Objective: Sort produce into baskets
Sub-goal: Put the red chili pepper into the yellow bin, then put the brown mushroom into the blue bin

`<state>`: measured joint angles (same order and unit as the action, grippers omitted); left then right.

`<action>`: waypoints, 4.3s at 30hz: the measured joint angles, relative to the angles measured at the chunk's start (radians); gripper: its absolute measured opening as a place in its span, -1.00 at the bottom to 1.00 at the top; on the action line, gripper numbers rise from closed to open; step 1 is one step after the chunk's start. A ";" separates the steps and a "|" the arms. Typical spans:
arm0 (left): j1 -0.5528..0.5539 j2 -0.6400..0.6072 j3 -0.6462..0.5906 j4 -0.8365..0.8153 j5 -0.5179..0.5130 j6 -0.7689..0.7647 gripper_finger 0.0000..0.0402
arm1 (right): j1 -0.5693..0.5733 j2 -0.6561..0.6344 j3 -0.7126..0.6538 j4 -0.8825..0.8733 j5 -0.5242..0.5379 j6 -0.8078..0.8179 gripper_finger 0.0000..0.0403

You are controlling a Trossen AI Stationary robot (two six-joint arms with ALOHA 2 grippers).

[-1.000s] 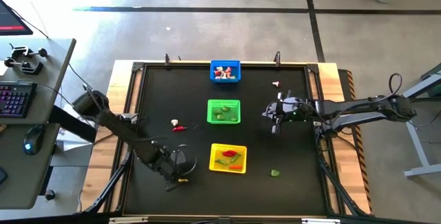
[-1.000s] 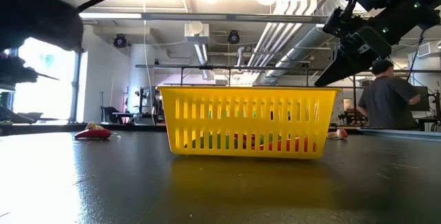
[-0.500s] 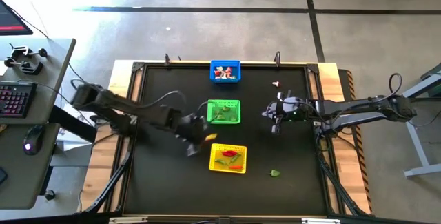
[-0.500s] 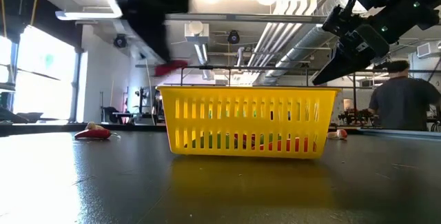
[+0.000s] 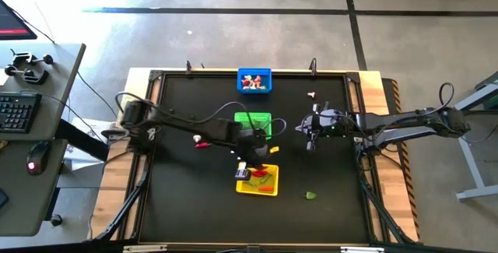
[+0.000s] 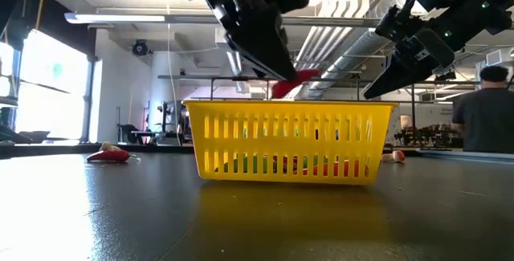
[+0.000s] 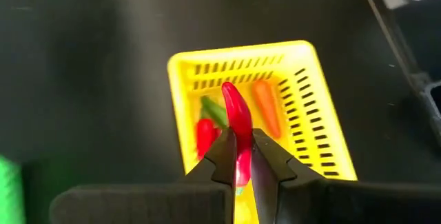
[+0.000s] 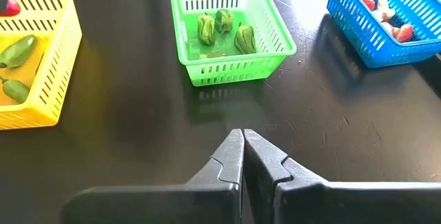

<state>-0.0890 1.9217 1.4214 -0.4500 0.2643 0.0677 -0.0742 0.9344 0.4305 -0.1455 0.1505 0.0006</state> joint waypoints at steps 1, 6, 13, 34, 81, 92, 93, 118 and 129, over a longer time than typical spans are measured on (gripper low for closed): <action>0.003 0.015 0.008 -0.001 0.026 0.012 -0.97 | 0.000 0.000 0.000 -0.001 0.000 0.001 -1.00; 0.005 0.064 0.018 -0.005 0.068 0.049 -0.96 | 0.000 0.000 0.000 -0.004 0.000 0.002 -1.00; -0.016 0.081 0.018 0.006 0.042 0.125 -0.79 | 0.000 0.000 0.000 -0.005 0.000 0.002 -1.00; -0.004 -0.186 -0.082 -0.233 -0.211 0.041 -0.27 | 0.000 0.000 0.000 -0.009 0.000 0.010 -1.00; 0.351 -0.438 -0.723 -0.298 -0.180 -0.105 -0.32 | 0.000 0.000 -0.001 0.000 0.007 0.010 -1.00; 0.398 -0.463 -0.660 -0.343 -0.207 -0.063 -0.90 | 0.000 0.000 -0.001 0.000 0.008 0.010 -1.00; 0.413 -0.462 -0.644 -0.344 -0.208 -0.060 -0.94 | 0.000 0.000 -0.001 0.000 0.008 0.010 -1.00; 0.750 0.174 0.269 -0.176 -0.153 0.359 -0.97 | 0.000 0.000 -0.001 0.040 0.058 0.048 -1.00; 0.765 0.265 0.330 -0.151 -0.113 0.399 -0.81 | -0.022 0.000 -0.001 0.038 0.103 0.108 -1.00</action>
<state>0.6758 2.1864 1.7515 -0.6013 0.1512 0.4670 -0.0962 0.9348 0.4294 -0.1074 0.2539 0.1087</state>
